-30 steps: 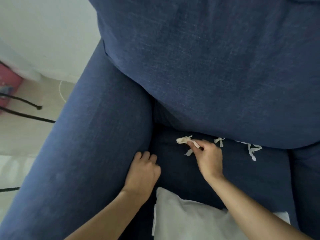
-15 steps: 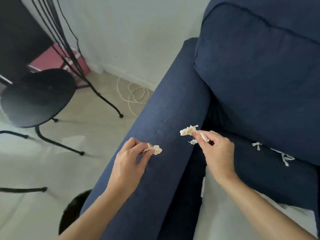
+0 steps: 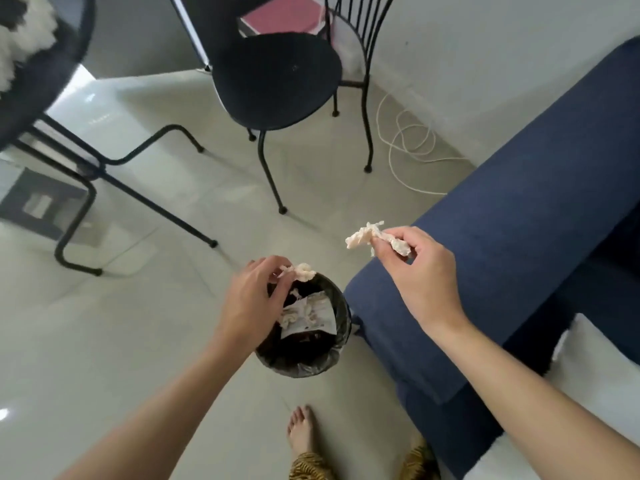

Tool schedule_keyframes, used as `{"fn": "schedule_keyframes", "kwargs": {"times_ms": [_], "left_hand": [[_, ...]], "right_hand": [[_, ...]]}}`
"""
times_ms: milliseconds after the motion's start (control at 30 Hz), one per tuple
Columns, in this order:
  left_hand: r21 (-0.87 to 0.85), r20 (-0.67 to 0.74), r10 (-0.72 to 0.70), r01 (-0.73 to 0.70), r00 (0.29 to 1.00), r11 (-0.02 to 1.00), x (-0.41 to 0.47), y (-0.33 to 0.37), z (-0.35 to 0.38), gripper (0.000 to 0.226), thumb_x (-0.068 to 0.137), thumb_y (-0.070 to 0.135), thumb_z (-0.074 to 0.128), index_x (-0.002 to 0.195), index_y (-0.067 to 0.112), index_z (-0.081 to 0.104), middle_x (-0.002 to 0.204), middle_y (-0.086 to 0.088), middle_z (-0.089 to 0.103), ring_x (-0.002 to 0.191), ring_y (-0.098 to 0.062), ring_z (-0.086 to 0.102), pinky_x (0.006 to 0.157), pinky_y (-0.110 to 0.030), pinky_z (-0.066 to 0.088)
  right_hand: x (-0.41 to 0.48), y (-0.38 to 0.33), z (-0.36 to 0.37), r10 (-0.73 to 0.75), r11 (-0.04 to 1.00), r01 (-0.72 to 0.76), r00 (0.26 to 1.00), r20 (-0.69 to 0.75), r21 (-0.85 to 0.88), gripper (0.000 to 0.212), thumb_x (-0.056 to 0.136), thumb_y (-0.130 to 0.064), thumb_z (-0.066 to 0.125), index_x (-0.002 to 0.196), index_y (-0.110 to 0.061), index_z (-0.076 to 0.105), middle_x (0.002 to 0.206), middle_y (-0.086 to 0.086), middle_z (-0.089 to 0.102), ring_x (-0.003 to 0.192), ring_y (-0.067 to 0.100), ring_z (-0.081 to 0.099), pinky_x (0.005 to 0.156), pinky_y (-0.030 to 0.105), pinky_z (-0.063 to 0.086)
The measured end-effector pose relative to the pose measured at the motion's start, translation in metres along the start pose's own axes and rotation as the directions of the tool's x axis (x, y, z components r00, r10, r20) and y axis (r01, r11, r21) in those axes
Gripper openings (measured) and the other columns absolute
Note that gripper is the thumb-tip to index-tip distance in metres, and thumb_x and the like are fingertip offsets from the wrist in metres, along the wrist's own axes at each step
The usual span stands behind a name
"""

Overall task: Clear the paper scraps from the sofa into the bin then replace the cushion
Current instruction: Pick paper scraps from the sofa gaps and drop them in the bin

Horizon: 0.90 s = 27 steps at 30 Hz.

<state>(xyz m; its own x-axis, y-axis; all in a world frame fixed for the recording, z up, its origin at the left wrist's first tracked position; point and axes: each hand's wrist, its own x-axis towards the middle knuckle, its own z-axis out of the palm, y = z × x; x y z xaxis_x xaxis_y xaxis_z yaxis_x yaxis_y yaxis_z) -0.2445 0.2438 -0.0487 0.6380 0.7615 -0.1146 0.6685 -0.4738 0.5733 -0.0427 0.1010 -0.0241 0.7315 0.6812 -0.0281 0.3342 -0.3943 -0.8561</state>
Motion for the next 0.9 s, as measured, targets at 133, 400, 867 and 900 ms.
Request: {"fn": "schedule_keyframes", "kwargs": {"times_ms": [133, 400, 867, 900], "left_hand": [[-0.013, 0.024, -0.103, 0.103, 0.994, 0.995, -0.021, -0.039, -0.001, 0.018, 0.100, 0.034, 0.056, 0.112, 0.024, 0.067, 0.089, 0.012, 0.061, 0.091, -0.010, 0.059, 0.077, -0.025, 0.037], [0.041, 0.161, -0.162, 0.158, 0.973, 0.987, -0.040, -0.079, 0.004, 0.043, 0.095, 0.039, 0.062, 0.135, 0.024, 0.058, 0.122, 0.004, 0.068, 0.112, -0.019, 0.058, 0.096, -0.037, 0.046], [0.038, 0.189, -0.164, 0.160, 0.968, 0.986, -0.050, -0.097, -0.005, 0.077, 0.084, 0.052, 0.070, 0.151, 0.030, 0.037, 0.158, 0.004, 0.036, 0.142, -0.023, 0.035, 0.115, -0.045, 0.032], [0.032, 0.183, -0.162, 0.159, 0.970, 0.987, -0.051, -0.097, -0.005, 0.078, 0.084, 0.052, 0.071, 0.151, 0.031, 0.037, 0.158, 0.005, 0.036, 0.142, -0.022, 0.035, 0.115, -0.045, 0.032]], "right_hand": [[-0.016, -0.015, 0.042, 0.003, 0.999, 0.001, 0.995, 0.101, -0.035, 0.014, 0.094, -0.036, 0.071, 0.099, -0.023, 0.072, 0.073, -0.015, 0.067, 0.065, 0.004, 0.060, 0.055, 0.016, 0.042], [-0.035, -0.023, 0.084, 0.039, 0.992, -0.015, 0.983, 0.181, -0.128, 0.021, 0.093, -0.040, 0.070, 0.103, -0.022, 0.069, 0.077, -0.005, 0.073, 0.071, 0.018, 0.068, 0.070, 0.045, 0.055], [-0.057, -0.013, 0.109, 0.117, 0.959, -0.026, 0.943, 0.313, -0.282, 0.019, 0.094, -0.041, 0.067, 0.109, -0.029, 0.067, 0.096, -0.012, 0.072, 0.088, 0.012, 0.067, 0.077, 0.042, 0.056], [-0.059, -0.012, 0.111, 0.115, 0.958, -0.019, 0.939, 0.323, -0.286, 0.021, 0.093, -0.041, 0.068, 0.110, -0.029, 0.066, 0.098, -0.013, 0.071, 0.090, 0.011, 0.066, 0.078, 0.041, 0.056]]}}
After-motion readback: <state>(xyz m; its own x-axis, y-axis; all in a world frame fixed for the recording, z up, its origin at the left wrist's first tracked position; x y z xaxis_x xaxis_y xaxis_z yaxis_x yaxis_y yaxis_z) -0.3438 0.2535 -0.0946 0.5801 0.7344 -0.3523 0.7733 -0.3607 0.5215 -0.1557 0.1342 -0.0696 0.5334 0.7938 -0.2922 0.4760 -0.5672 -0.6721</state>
